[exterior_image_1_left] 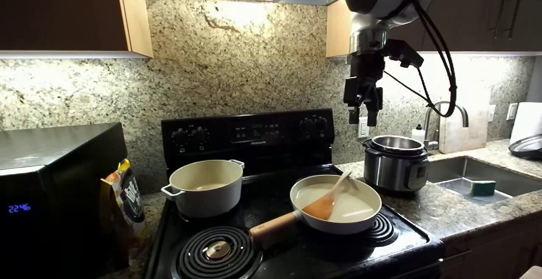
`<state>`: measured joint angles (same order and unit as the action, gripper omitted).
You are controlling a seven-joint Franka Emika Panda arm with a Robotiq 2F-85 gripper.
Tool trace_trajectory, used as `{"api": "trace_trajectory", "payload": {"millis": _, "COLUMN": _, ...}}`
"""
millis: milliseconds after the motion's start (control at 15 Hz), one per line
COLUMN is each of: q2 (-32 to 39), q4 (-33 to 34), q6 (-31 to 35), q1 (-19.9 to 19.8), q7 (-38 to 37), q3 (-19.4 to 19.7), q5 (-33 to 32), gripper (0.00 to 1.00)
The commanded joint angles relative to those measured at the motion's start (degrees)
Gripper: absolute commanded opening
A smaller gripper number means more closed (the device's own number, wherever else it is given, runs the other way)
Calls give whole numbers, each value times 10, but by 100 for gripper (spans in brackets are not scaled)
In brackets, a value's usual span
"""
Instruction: Use the spatula to stir the contents in the pan
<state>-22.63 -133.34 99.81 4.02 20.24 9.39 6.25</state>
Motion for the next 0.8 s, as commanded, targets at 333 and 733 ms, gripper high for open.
{"api": "trace_trajectory", "payload": {"millis": 333, "q2": 4, "q4": 4, "q6": 5, "q1": -17, "q7": -17, "q3": -12, "q5": 20, "gripper": 100}}
{"api": "trace_trajectory", "payload": {"millis": 733, "q2": 61, "q4": 20, "q6": 138, "q1": -32, "q7": -157, "q3": -26, "q5": 96, "gripper": 100}}
